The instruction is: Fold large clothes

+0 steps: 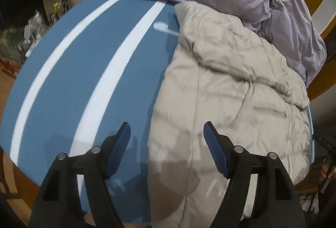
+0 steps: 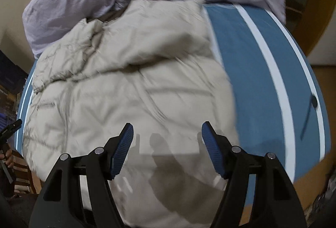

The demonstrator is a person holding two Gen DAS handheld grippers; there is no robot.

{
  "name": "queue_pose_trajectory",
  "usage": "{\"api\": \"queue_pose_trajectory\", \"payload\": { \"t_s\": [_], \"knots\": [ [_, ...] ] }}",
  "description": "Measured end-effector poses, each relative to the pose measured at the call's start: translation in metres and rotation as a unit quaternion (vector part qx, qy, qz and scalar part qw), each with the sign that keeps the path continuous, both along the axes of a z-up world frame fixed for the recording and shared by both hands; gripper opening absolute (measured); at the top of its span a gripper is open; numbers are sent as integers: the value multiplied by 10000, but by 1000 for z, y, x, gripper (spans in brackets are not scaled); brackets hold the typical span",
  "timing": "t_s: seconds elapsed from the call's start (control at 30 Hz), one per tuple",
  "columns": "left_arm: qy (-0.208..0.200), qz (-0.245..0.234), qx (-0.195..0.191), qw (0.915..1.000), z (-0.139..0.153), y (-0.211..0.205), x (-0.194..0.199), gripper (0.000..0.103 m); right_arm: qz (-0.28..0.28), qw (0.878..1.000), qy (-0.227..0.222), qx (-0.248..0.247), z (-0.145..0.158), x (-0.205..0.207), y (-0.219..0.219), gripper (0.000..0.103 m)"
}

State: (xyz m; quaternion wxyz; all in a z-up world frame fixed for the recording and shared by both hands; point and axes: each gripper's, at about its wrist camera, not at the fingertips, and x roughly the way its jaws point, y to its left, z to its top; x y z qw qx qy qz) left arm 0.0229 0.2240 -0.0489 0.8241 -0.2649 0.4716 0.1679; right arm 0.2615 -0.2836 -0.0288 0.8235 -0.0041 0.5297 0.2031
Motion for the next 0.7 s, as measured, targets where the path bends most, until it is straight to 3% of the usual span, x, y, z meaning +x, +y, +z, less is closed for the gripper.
{"api": "queue_pose_trajectory", "payload": {
  "t_s": [0.33,0.7],
  "knots": [
    [50,-309,-423,9986,-20,-32,-27,71,-276,9983,436,285,-24,-32,-55,69],
    [33,-317,-500,9982,-31,-41,-33,71,-392,9948,805,477,-50,-40,-76,69]
  ]
}}
